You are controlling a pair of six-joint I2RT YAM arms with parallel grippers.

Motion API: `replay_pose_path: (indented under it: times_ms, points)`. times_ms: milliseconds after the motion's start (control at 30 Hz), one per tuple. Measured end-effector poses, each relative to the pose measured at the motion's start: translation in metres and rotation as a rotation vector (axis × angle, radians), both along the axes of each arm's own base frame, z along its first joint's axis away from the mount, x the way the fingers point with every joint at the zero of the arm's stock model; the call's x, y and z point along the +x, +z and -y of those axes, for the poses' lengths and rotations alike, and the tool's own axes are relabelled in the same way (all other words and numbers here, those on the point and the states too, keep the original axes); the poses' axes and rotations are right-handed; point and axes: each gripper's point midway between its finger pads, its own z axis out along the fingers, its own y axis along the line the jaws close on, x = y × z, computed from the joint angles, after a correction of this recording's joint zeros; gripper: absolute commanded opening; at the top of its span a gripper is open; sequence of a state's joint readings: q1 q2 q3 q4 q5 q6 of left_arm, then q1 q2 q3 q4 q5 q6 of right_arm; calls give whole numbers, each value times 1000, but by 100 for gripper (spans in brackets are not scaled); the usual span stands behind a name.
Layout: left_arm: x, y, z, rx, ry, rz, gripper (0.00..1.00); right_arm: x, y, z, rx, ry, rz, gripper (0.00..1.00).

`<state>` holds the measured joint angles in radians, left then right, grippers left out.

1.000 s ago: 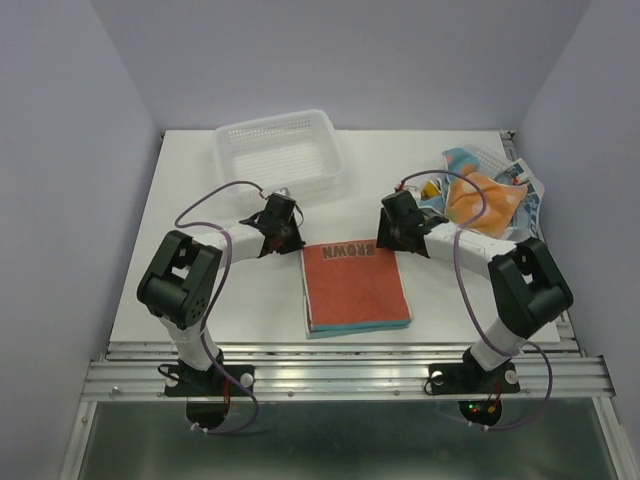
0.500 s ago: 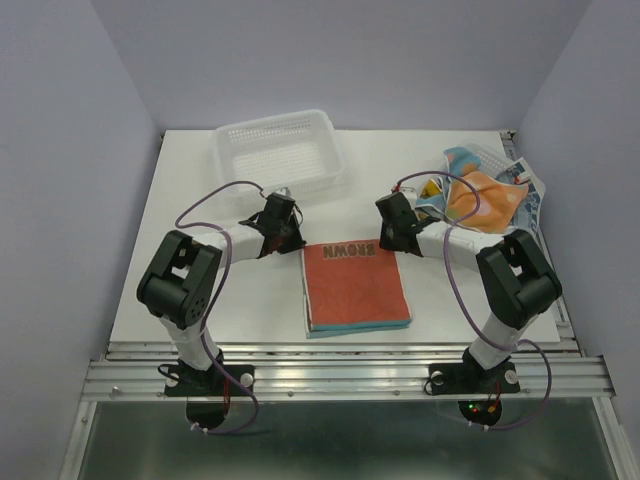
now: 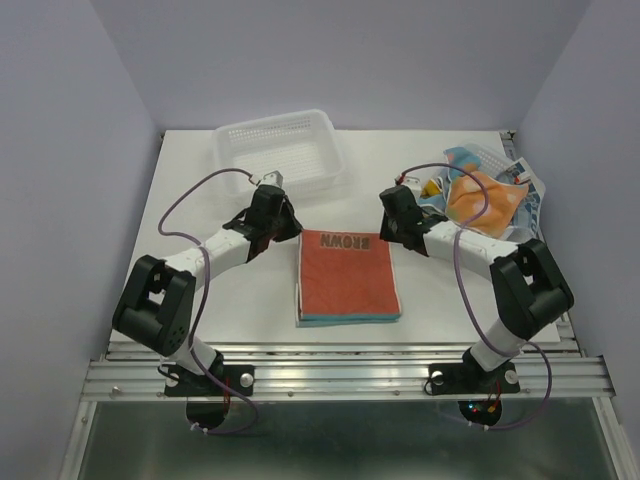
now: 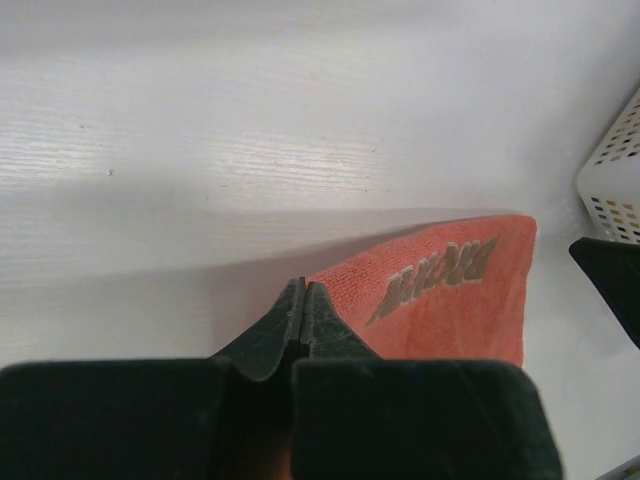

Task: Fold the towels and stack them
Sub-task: Fold the towel

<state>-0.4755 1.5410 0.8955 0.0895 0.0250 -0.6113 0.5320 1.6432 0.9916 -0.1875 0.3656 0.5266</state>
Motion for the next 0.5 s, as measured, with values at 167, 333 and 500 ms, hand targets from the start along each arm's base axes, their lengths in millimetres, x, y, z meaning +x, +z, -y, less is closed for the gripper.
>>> replay_pose_path:
  times_ms: [167,333,500]
  points:
    - [-7,-2,-3,-4,-1,6,0,4,11,-8,44,21,33,21]
    - [-9,-6,-4,2,0,-3,0,9,0,-8,14,10,10,27]
    - [-8,-7,-5,3,1,-4,0,32,-11,-12,-27,-19,6,31]
